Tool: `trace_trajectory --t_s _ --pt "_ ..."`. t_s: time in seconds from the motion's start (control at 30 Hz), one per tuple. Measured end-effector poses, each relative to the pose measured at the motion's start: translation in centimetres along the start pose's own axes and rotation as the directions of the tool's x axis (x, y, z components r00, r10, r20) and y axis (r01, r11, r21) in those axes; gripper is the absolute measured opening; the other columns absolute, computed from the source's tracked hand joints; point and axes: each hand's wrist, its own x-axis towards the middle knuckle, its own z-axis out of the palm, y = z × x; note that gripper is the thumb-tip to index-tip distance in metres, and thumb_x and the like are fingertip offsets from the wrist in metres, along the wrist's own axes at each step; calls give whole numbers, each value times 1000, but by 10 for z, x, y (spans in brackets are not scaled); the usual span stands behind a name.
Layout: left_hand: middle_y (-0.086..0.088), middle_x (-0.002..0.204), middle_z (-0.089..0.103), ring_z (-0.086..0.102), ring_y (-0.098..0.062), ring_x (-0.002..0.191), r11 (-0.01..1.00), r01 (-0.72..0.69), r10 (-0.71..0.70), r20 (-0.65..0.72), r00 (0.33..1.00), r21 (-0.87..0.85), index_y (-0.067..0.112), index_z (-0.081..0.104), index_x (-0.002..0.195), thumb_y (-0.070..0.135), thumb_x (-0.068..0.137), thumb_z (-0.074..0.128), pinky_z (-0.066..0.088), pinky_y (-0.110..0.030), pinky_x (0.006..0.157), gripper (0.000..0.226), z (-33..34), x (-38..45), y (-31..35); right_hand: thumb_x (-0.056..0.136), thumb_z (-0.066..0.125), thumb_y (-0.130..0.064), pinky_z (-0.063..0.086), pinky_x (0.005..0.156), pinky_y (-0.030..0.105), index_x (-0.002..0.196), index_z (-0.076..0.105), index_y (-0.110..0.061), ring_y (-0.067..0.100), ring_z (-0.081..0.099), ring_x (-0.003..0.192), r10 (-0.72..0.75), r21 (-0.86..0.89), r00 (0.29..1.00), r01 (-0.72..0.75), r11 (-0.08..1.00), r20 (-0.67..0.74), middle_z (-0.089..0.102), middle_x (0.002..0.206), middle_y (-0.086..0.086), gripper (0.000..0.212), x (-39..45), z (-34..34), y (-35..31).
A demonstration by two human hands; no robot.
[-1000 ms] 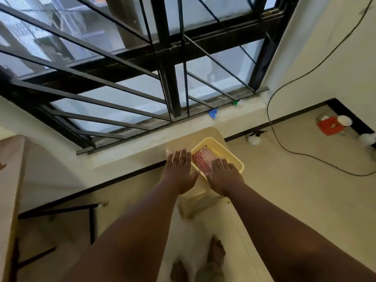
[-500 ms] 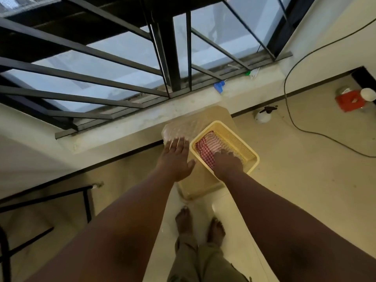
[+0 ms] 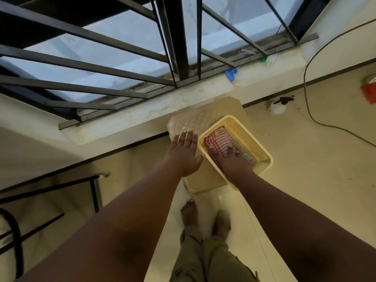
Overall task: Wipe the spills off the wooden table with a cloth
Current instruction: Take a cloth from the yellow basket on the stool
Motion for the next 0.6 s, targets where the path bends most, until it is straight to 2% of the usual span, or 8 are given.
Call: trace_trajectory --t_s 0.07,0.2,0.27,0.3,0.37,0.4,0.53,0.6 --pt "-12 159 -15 -19 -23 145 1000 3 -3 -1 1000 0 10 -14 149 54 98 17 -22 -36 108 74 0 0 0 72 12 -93 17 112 53 155 2 -23 39 21 142 95 213 995 -84 974 -44 13 160 14 108 -2 -4 -3" --pt "-12 159 -15 -19 -24 145 1000 11 -11 -11 1000 -11 10 -13 149 54 98 17 -22 -36 108 74 2 -4 3 73 19 -92 20 112 53 155 7 -22 40 23 141 83 253 996 -75 965 -22 17 159 16 108 -3 -10 -3" --pt "-12 159 -15 -19 -23 144 1000 12 -12 -12 1000 -13 10 -14 149 54 98 17 -23 -36 108 74 3 -8 3 81 23 -85 22 110 53 154 11 -27 42 26 139 17 157 999 -12 988 -30 21 156 18 94 -4 -13 0" --pt "-12 158 -15 -20 -23 144 1000 17 -17 -11 1000 -14 10 -14 149 54 98 17 -23 -36 108 74 3 -10 3 88 26 -76 26 108 53 153 15 -34 42 29 137 -75 26 995 77 997 -66 24 155 18 78 -5 -14 2" --pt "-11 158 -16 -21 -23 144 999 32 -32 -16 999 -20 10 -13 149 55 97 17 -23 -36 108 75 3 -15 4 97 32 -57 35 101 51 145 27 -48 41 39 128 -256 -184 958 231 955 -126 37 147 14 49 -8 -18 5" --pt "-11 159 -16 -21 -22 144 999 40 -41 -25 999 -25 10 -13 149 55 97 17 -23 -37 109 75 2 -17 4 98 36 -50 39 96 49 141 34 -50 38 43 122 -265 -207 953 231 951 -150 43 142 12 43 -9 -23 5" --pt "-11 159 -15 -22 -22 143 997 67 -70 -63 996 -36 11 -12 150 56 96 16 -22 -38 111 75 -7 -30 4 93 42 -31 44 90 46 130 53 -45 32 53 108 -156 -8 971 157 988 -179 59 125 7 42 -17 -46 -2" --pt "-10 159 -16 -22 -22 143 996 87 -90 -85 992 -37 11 -13 149 56 97 16 -23 -37 110 75 -14 -38 5 88 43 -34 45 93 47 132 53 -40 34 55 110 -108 75 985 119 990 -138 61 124 8 45 -22 -61 -6"
